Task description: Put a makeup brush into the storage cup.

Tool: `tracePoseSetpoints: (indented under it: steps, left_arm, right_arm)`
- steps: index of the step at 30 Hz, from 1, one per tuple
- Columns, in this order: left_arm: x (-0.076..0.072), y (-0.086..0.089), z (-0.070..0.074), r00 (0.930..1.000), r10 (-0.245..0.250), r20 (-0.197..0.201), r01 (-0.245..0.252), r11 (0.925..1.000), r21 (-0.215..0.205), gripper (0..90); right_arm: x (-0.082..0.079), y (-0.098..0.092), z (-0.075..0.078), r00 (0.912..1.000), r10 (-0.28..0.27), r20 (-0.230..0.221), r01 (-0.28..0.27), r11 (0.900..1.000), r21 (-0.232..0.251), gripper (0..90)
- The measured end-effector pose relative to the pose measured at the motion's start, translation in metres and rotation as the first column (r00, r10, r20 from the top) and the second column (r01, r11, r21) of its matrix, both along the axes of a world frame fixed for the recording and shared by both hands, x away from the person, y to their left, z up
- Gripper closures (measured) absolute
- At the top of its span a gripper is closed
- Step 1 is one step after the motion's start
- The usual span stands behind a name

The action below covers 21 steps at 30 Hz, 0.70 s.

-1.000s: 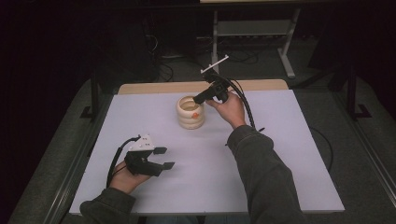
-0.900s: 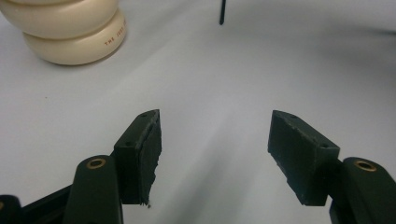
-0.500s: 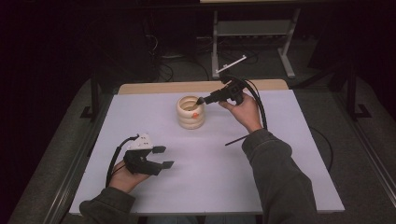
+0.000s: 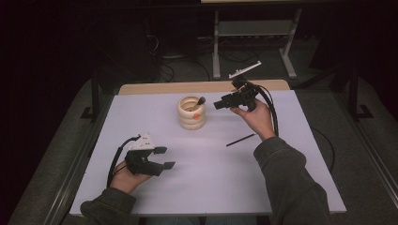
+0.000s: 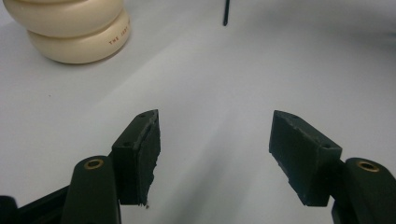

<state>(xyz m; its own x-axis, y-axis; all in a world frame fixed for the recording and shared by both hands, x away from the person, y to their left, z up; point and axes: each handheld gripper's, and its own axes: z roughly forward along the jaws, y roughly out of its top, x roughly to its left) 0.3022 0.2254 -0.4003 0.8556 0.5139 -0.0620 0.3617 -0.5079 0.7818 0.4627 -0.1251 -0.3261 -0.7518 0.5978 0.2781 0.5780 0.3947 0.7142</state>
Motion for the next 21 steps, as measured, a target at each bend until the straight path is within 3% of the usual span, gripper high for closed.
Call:
tracePoseSetpoints:
  steps: [10,21]
  left_arm:
    - [0.0,0.001,0.002,1.0,0.002,0.003,-0.002,1.0,0.004,33.5]
    - [-0.001,-0.001,0.003,1.0,0.004,0.004,-0.004,1.0,0.002,32.9]
  right_arm:
    - [-0.018,-0.016,0.0,0.9996,0.006,0.027,-0.007,1.0,0.029,41.2]
    - [-0.041,-0.037,-0.006,0.9993,0.0,0.038,-0.001,1.0,0.004,38.5]
